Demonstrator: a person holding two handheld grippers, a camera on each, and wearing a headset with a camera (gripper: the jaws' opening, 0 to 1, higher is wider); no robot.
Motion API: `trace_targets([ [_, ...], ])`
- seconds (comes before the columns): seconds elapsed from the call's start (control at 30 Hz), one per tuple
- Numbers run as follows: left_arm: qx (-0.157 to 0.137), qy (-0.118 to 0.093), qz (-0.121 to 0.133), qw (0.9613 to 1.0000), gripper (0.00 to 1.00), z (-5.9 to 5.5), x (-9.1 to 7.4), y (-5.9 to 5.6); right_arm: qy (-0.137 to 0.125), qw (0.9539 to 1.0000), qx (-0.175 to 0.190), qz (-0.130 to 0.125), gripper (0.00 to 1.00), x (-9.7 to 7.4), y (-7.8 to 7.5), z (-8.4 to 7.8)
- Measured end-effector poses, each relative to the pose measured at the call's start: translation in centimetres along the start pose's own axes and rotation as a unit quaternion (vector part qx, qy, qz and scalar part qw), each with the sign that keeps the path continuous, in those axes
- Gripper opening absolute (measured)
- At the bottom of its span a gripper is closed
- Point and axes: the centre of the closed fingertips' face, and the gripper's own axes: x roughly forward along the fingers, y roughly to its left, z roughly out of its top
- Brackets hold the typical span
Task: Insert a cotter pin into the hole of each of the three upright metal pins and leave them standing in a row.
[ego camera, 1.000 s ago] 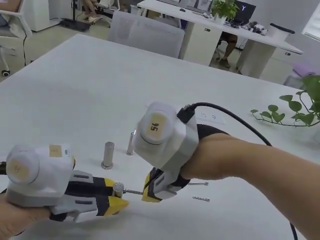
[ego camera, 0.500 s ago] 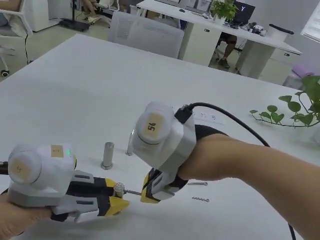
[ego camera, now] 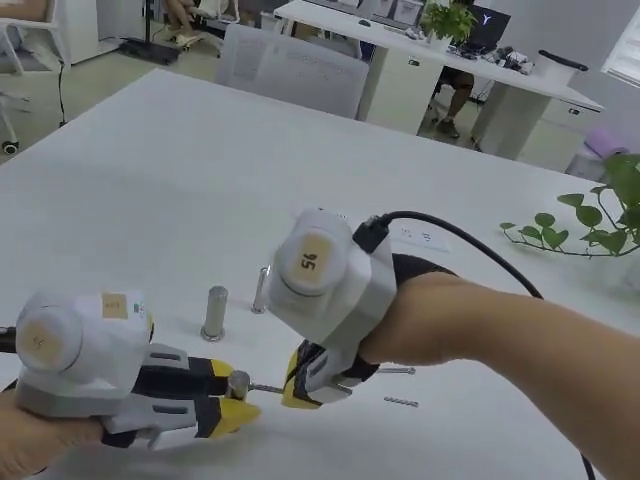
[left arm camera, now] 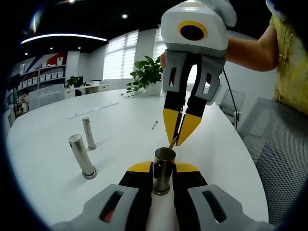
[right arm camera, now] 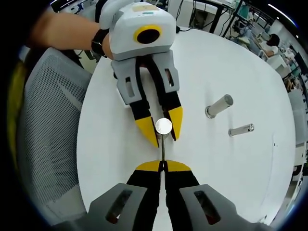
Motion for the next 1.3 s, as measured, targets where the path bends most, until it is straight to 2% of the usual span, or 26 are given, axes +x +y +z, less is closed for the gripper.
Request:
trace_targets([
  [0.17,0.005,0.000,-0.002,1.0000,0.13,0.1,0.0,-0.1,-0.003,0.9998,-0.018,-0.003,0.02,0.1,-0.2,0.2],
  [0.93,0.011,0.004,-0.004,0.9999,0.12,0.0,0.0,-0.2,-0.017,0.9993,-0.033,0.004,0.02,0.3,-0.1,1.1],
  [1.3,0.011,0.005,-0.004,0.9999,0.12,0.0,0.0,-0.3,-0.015,0.9992,-0.037,0.004,0.02,0.3,0.0,0.9],
])
